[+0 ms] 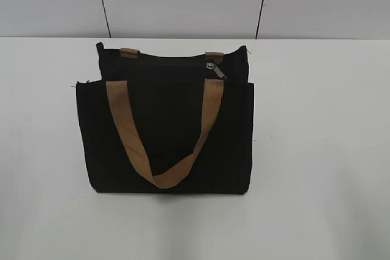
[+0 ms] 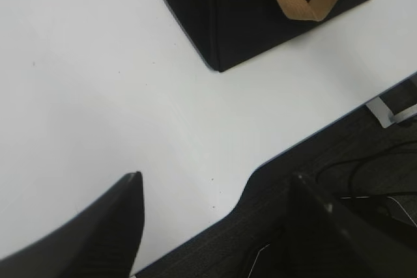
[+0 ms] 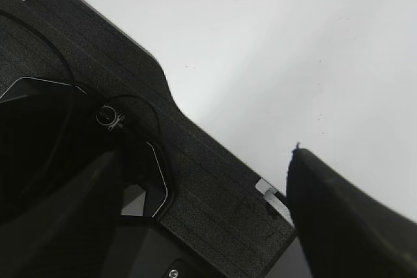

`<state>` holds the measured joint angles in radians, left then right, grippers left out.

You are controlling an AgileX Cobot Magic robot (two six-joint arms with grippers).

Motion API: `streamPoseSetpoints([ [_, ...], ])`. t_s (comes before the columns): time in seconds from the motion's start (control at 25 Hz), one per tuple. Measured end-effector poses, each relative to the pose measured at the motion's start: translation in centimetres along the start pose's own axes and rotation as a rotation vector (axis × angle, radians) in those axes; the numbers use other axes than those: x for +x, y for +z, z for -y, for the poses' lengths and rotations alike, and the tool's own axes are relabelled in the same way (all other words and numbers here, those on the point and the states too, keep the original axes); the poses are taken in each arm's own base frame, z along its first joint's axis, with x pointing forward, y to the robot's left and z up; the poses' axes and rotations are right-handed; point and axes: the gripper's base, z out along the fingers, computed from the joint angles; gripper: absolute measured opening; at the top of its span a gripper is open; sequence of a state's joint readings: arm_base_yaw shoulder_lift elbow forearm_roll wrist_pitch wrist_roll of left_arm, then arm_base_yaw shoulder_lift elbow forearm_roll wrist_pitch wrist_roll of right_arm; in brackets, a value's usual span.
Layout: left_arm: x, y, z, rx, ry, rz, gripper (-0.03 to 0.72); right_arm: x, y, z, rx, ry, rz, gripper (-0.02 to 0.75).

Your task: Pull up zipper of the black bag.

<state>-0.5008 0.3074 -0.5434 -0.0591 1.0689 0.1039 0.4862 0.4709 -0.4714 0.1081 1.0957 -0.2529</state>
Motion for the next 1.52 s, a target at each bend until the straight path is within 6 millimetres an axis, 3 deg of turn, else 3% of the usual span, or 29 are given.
streamPoseSetpoints([
  [0.48,0.1,-0.3,-0.4,-0.092,-0.080,0.017,0.489,0.3,-0.4,0.0,0.017,0.022,0.037,0.593],
  [0.92,1.8,-2.7,-0.1,-0.371,-0.255,0.188,0.488,2.9,-3.5,-0.4,0.384,0.369,0.313,0.593],
  [1.16,2.8,-3.8,0.9,-0.419,-0.248,0.289,0.488,3.9,-4.2,-1.5,0.497,0.400,0.413,0.593],
  [1.52,2.9,-3.8,0.9,-0.418,-0.249,0.290,0.486,3.9,-4.2,-1.7,0.508,0.410,0.424,0.593],
])
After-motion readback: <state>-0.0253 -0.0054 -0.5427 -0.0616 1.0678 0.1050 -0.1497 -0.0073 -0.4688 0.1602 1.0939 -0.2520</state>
